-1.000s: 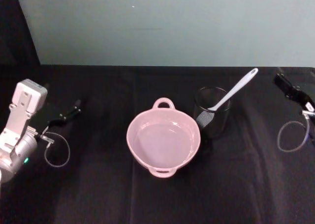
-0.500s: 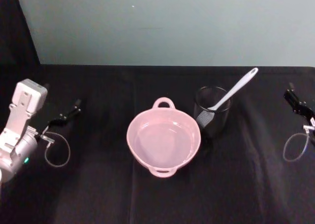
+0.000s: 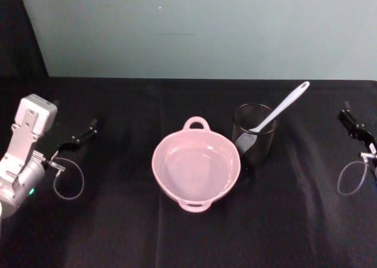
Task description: Use the one hand to pick up the spoon and stir the clear water in the bowl.
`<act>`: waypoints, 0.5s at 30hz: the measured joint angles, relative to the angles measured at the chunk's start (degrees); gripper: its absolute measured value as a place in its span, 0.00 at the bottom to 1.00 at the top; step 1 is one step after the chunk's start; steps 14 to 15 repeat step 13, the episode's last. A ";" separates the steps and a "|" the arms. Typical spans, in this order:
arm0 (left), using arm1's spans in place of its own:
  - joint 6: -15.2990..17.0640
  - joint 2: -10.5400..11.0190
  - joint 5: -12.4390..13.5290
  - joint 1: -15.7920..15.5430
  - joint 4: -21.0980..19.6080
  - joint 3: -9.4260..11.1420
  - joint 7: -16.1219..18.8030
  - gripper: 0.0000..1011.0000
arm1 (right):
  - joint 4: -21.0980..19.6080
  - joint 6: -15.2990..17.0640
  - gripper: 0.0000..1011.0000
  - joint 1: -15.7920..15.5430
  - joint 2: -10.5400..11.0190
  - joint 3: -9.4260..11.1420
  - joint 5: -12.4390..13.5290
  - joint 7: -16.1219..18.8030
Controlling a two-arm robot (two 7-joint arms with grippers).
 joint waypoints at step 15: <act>0.00 0.00 0.00 0.00 0.00 0.00 0.00 1.00 | -0.17 0.07 0.99 -0.07 0.06 -0.05 0.06 -0.08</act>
